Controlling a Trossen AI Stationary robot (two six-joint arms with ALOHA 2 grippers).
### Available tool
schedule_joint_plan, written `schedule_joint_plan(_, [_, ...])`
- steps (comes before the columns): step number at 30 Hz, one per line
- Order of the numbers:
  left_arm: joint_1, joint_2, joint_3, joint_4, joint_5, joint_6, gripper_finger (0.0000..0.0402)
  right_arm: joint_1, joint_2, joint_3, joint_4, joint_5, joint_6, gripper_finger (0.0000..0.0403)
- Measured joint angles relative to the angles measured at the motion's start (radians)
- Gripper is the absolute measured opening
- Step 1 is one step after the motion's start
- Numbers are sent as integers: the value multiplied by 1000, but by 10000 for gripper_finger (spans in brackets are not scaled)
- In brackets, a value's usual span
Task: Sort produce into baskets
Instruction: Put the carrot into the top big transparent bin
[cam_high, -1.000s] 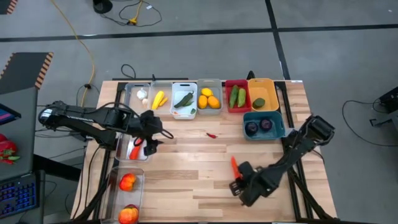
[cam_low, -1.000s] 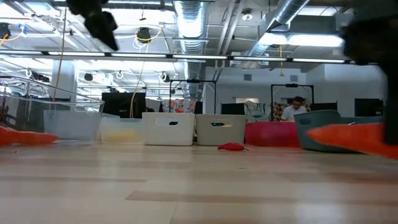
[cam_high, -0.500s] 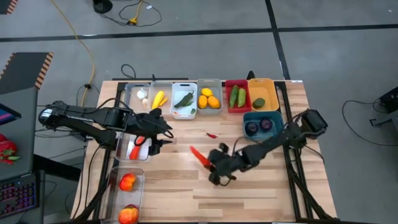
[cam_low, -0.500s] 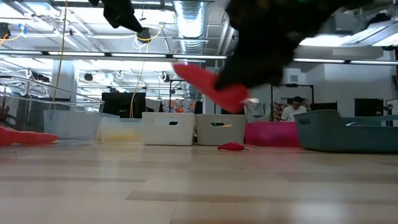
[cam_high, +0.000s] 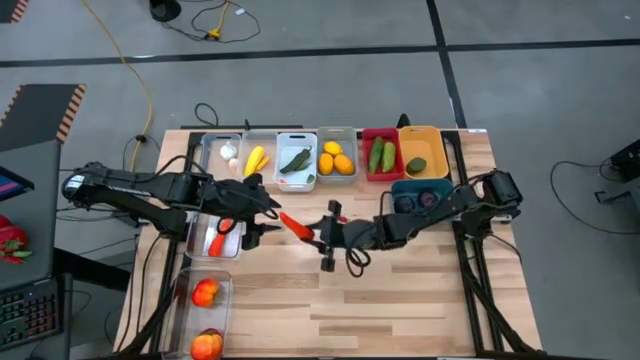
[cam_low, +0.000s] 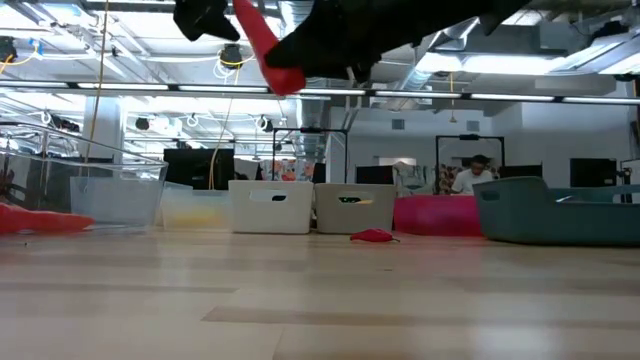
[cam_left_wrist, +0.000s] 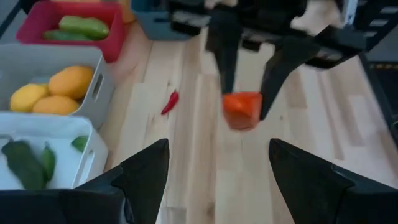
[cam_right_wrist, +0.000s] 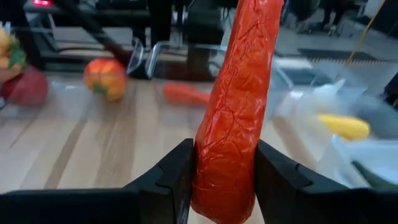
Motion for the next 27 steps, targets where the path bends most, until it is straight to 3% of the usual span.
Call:
schedule_joint_plan(6, [0,0,0,73,58,4,263,-30,0,0,65,0,-24,167])
schedule_joint_plan(20, [0,0,0,159,49,24,262,-38,-1,0,177,-1,-125,167])
schedule_joint_plan(27, [0,0,0,170,18,24,209,-38,-1,0,175,-1,-122,167])
